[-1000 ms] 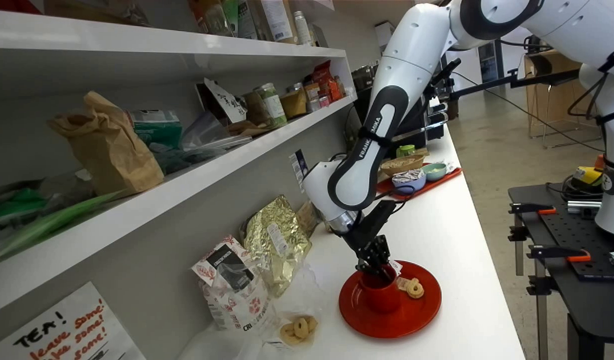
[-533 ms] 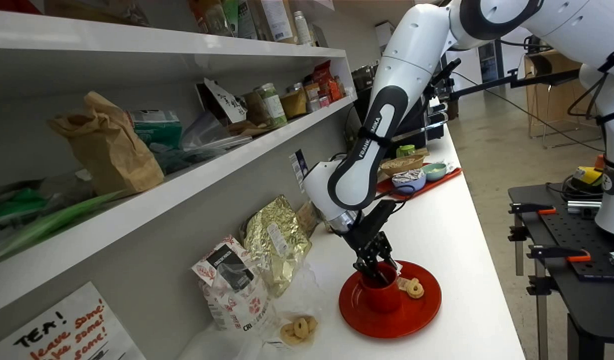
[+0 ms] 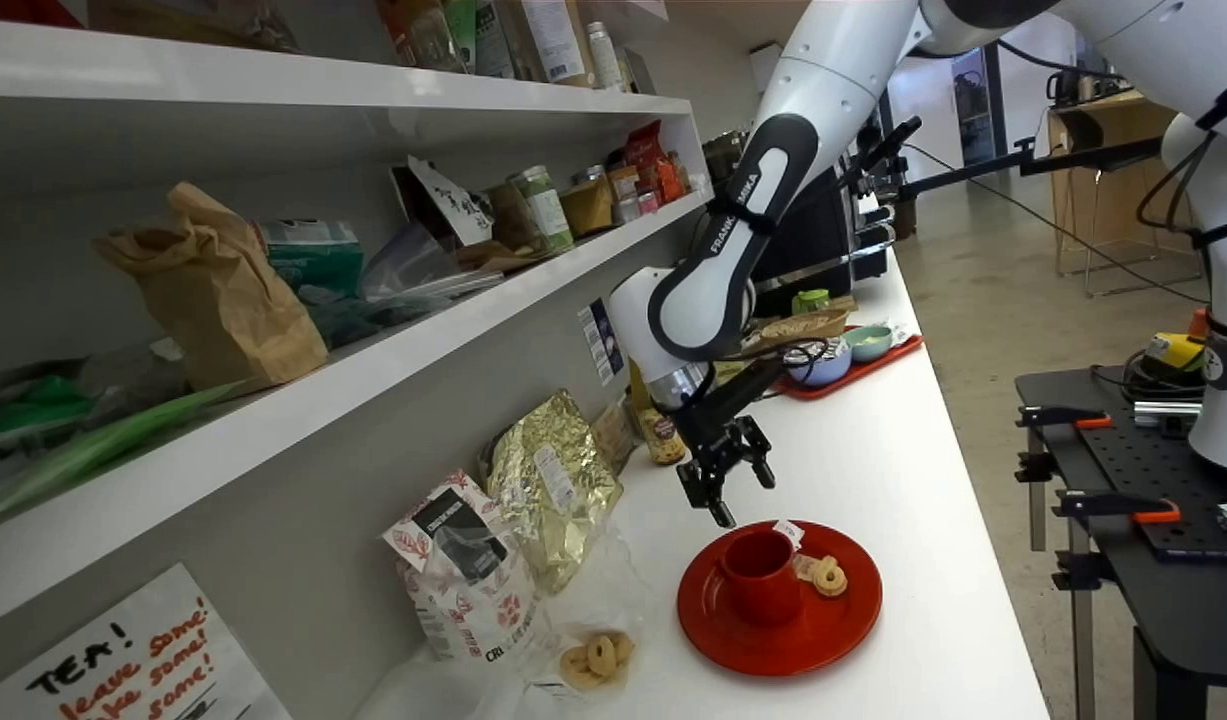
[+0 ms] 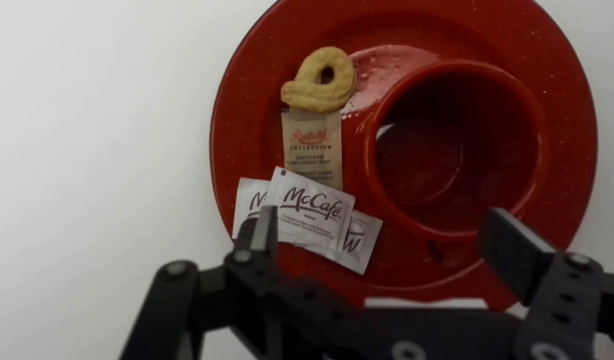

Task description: Put the orange cup on the orange plate

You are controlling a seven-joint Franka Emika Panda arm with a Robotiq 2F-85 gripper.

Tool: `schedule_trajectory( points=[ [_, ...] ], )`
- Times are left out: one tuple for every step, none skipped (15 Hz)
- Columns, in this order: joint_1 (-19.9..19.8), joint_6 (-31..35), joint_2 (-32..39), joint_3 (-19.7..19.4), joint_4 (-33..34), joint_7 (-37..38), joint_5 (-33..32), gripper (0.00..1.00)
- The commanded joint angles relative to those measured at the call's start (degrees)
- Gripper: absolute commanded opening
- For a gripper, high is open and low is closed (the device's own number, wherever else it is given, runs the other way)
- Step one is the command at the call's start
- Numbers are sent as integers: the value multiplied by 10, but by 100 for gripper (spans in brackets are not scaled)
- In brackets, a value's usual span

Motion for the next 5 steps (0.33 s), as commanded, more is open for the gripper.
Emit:
schedule_trajectory(
  points=[
    [-2,9,-22,-6,-19,-3,14,100],
    [-6,10,-38,-6,-32,-3,16,100],
    [-7,9,-40,-6,-33,-3,16,100],
    [-7,9,-39,-6,-32,-3,16,100],
    [-5,9,-34,-6,-31,-3,16,100]
  ],
)
